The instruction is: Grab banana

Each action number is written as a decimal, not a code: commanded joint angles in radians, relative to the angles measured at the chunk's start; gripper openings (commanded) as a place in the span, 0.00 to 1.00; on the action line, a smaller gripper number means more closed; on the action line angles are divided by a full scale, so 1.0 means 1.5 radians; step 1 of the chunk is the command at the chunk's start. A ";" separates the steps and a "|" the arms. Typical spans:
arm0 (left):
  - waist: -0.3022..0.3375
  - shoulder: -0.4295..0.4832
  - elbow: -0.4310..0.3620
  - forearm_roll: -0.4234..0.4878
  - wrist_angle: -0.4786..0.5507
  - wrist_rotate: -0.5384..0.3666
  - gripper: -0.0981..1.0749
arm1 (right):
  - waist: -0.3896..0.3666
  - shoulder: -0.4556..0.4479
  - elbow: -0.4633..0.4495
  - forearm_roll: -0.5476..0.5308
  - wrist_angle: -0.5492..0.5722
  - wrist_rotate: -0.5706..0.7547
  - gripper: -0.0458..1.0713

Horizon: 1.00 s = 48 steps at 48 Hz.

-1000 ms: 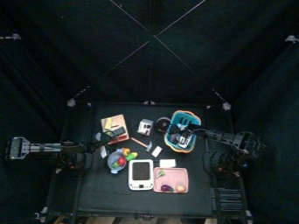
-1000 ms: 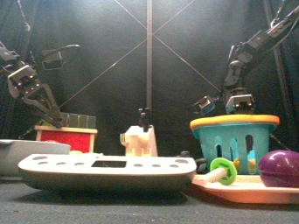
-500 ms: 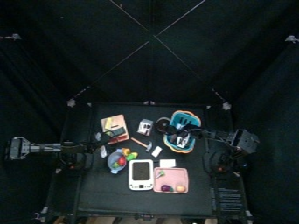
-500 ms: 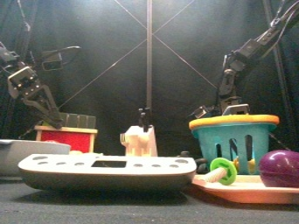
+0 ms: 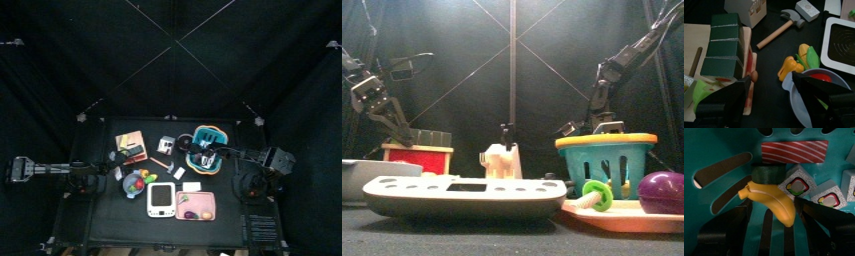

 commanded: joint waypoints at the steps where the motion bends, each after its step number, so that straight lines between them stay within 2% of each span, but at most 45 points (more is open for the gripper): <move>1: 0.001 0.001 -0.008 0.001 -0.002 0.001 0.93 | -0.005 0.029 0.013 -0.007 -0.017 0.002 0.92; 15: 0.001 0.001 -0.010 0.000 -0.002 0.001 0.93 | -0.007 0.031 0.028 -0.006 -0.021 0.004 0.91; 23: 0.002 0.001 -0.008 0.000 -0.002 0.001 0.93 | -0.007 0.017 0.027 -0.006 -0.019 0.009 0.83; 30: 0.001 0.001 -0.008 0.000 -0.002 0.001 0.93 | -0.007 -0.008 0.018 -0.002 -0.020 0.014 0.76; 48: 0.001 -0.015 -0.006 0.000 0.000 0.001 0.93 | -0.003 -0.077 0.002 -0.002 -0.019 0.037 0.74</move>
